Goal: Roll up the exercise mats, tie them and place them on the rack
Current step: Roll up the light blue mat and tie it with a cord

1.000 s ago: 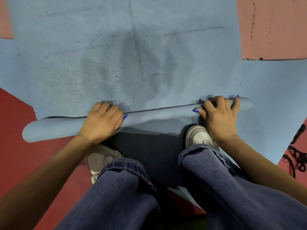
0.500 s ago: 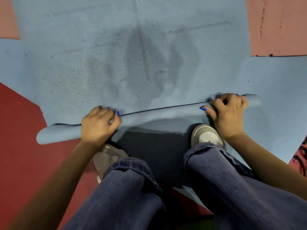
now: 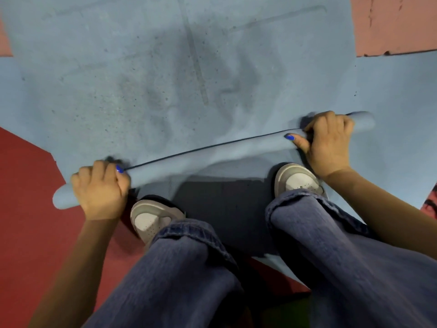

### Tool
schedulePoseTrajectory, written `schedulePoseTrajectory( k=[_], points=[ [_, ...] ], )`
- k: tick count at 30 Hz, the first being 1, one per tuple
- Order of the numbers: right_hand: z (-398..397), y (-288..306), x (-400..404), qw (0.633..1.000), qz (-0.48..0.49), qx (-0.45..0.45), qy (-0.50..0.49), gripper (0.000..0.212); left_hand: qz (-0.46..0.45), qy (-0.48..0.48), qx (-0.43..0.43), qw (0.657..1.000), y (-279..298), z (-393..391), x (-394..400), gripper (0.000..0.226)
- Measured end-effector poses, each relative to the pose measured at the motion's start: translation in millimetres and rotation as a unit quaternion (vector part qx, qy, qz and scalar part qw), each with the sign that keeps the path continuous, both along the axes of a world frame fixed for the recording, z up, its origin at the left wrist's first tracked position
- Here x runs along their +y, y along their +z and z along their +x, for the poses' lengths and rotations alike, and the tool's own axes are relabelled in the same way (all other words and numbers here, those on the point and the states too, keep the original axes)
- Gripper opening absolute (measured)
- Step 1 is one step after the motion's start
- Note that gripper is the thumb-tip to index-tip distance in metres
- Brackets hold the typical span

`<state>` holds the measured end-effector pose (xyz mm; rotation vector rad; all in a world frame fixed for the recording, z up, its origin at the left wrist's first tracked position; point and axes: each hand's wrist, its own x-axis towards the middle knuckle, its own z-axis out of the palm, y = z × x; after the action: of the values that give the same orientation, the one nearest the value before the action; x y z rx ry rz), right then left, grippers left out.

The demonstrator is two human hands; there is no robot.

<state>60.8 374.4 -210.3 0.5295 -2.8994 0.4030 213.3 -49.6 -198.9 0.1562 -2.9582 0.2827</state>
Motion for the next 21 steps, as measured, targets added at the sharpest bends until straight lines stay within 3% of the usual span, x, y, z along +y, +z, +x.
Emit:
schedulePoseTrajectory(
  k=[3,5,8,12,15,18,21],
  points=[
    [-1,2,0,1.0,-0.003,-0.006,0.007,0.055,0.031,0.021,-0.056,0.998,-6,8,2,0.034],
    [-2,3,1,1.0,0.001,-0.007,0.01,0.055,0.098,0.066,-0.09,0.989,-2,5,1,0.041],
    [-1,4,2,1.0,-0.002,0.013,0.025,0.052,0.19,0.143,-0.071,0.969,7,-8,6,0.045],
    [1,5,14,0.993,-0.02,0.016,0.115,0.042,0.146,0.139,-0.046,0.978,2,-7,10,0.032],
    [-1,7,21,0.984,-0.012,0.006,0.177,0.046,0.152,0.185,-0.053,0.969,3,-13,9,0.035],
    [-4,5,25,0.983,0.004,0.013,0.181,0.045,0.108,0.037,-0.049,0.992,3,-19,-1,0.036],
    [-5,6,23,0.984,0.011,0.015,0.179,0.043,0.104,-0.146,-0.031,0.983,-1,-21,-16,0.046]
  ],
)
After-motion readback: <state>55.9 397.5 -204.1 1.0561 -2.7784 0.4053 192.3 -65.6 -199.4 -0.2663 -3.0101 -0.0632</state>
